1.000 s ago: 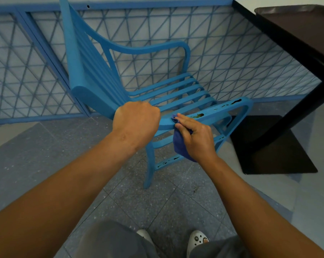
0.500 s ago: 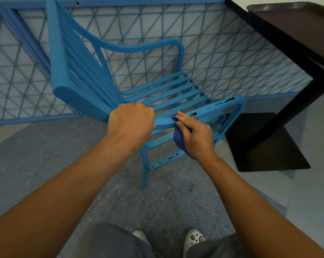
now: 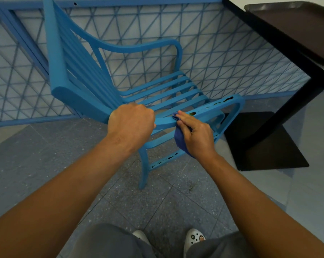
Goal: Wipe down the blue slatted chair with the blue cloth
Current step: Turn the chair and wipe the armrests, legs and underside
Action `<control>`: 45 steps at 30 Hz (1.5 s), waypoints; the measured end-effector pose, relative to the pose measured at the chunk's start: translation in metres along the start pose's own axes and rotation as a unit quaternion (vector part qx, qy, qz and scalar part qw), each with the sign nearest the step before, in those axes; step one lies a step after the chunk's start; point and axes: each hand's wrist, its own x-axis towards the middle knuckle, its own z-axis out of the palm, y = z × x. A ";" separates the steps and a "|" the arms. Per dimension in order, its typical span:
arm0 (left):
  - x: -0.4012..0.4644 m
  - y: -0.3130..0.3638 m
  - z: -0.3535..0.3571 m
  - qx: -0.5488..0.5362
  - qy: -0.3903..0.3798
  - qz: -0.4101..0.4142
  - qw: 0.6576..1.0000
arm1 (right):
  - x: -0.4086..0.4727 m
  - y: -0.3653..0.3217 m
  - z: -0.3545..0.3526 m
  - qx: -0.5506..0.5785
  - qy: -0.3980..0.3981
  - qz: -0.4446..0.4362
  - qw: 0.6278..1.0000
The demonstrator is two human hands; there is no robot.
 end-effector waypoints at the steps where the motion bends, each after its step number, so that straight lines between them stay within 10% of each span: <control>1: 0.000 0.001 0.000 0.003 0.002 0.003 1.000 | -0.002 -0.004 0.003 -0.001 0.004 0.011 1.000; 18: -0.011 -0.005 0.011 -0.037 0.090 0.094 0.991 | -0.004 -0.021 -0.004 0.037 0.004 0.056 0.998; 24: -0.054 -0.020 0.037 -0.333 0.183 0.165 0.910 | -0.039 -0.037 -0.004 0.106 0.012 0.094 0.990; 34: -0.086 -0.021 0.127 -0.645 0.073 -0.165 0.742 | -0.071 -0.016 0.043 0.177 -0.141 0.168 0.960; 45: -0.047 -0.012 0.141 -0.676 0.075 -0.086 0.728 | -0.047 -0.024 0.105 0.278 -0.116 0.157 0.941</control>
